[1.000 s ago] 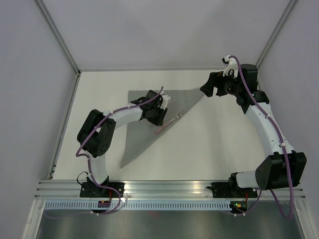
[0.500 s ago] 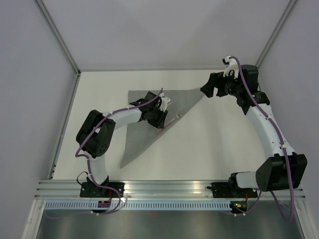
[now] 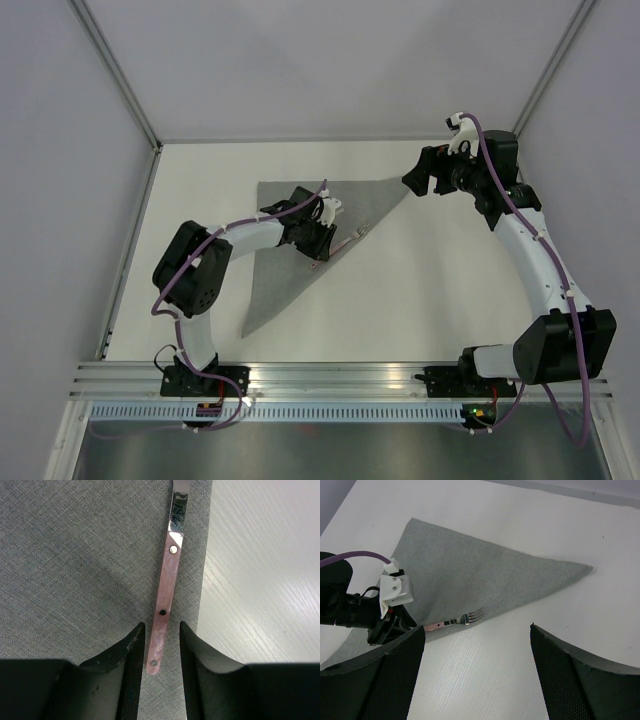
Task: Fold the napkin, place the utensils inside, and roll it up
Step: Place the utensil onto the napkin
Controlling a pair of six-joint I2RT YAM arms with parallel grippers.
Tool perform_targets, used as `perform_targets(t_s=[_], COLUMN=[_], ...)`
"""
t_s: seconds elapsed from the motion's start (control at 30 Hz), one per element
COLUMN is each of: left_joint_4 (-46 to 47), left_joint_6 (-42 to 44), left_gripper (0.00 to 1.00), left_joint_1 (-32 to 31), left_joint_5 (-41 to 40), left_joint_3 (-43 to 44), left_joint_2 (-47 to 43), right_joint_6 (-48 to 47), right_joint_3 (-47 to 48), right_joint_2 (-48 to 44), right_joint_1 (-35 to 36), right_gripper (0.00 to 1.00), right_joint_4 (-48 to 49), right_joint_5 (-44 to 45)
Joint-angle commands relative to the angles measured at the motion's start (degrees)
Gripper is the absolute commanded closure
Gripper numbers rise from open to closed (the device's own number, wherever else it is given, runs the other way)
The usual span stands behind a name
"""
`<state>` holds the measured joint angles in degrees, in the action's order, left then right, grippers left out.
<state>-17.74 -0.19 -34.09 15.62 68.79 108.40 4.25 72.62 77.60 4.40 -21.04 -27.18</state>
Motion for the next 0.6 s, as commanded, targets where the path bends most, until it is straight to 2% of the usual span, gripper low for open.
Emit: perform_targets(t_s=[0.0,0.57], left_joint_4=[1.74,2.71], left_joint_6=[-0.87,-1.48], left_gripper=[0.61,0.62], left_joint_1=[0.16,0.16], left_joint_5=[1.7,3.37], left_joint_3=[-0.77,-1.38], left_joint_2=[-1.52,-0.65], right_joint_6=[0.14,0.14], right_joint_3=[0.06,0.07], right_joint_2=[-1.14,-1.23], right_joint_1=[0.25,0.43], right_gripper=[0.09,0.09], right_joint_4=[0.73,0.73], right_joint_5=[-0.15,0.46])
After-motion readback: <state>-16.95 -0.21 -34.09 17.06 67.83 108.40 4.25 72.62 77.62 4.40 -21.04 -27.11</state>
